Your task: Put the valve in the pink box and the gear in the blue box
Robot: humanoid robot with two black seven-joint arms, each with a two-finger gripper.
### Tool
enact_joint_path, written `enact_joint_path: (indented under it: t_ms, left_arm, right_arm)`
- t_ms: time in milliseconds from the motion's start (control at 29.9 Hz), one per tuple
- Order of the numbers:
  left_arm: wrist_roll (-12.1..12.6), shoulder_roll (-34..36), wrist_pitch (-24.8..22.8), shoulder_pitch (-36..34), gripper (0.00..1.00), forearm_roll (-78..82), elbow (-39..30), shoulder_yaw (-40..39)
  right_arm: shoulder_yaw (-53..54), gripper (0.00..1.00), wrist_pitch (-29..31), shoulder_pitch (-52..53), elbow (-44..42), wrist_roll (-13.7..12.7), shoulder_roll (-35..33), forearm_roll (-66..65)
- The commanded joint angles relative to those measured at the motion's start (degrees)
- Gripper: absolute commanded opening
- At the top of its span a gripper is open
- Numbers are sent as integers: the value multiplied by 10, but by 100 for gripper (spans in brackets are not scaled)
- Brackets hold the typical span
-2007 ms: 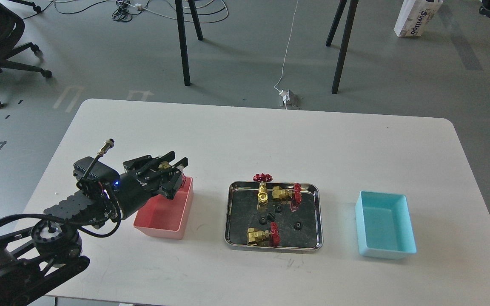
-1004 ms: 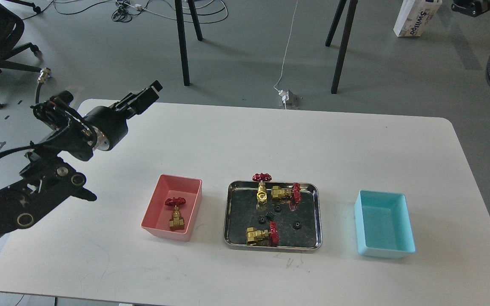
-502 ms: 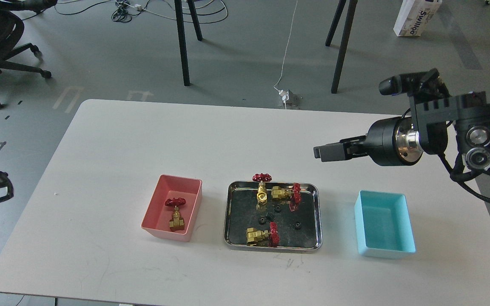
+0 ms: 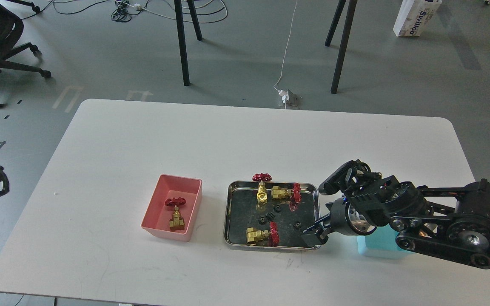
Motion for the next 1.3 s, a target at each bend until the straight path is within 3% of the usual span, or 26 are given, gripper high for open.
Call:
enact_joint_path:
  t_ms: [0,268,435,736,1004,1271]
  left_arm:
    - [0,0,1,0,99,0,0,0]
    - [-1,2,0,-1,99,0,2,0]
    - [-1,7,0,-1,99,0,2,-1]
    - [-1,8,0,-1,99,0,2,0]
    - [-2,8,0,-1,99,0,3,0]
    - [-2,7,0,-1,99,1,3,0]
  right_arm:
    - [0,97,0,-5,-28,1,32,-20]
    - [-1,96,0,-7,-57,4,76,-40]
    - [-1,91,0,-15,-86,24,102,-70]
    - [-3,85,0,-23,-111,51,117,-102]
    - [-8,84,0,-28,-119,52,117,-104]
    - [-8,68,0,-28,-122,48,117,-104]
